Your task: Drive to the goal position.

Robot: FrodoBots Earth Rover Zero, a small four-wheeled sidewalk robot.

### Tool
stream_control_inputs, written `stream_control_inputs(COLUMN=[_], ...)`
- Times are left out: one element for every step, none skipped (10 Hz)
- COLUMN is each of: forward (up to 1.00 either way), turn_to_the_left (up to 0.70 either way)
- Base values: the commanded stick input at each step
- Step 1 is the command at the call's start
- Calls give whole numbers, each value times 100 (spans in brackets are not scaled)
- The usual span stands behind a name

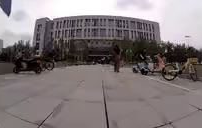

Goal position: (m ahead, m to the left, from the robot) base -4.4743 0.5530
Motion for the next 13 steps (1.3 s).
stream_control_inputs(forward=[60, 60, 60, 60, 60, 60, 60, 60, 60, 60, 60, 60, 60], turn_to_the_left=[1, 1, 1, 1, 1, 1, 1, 1, 1, 1, 1, 1, 1])
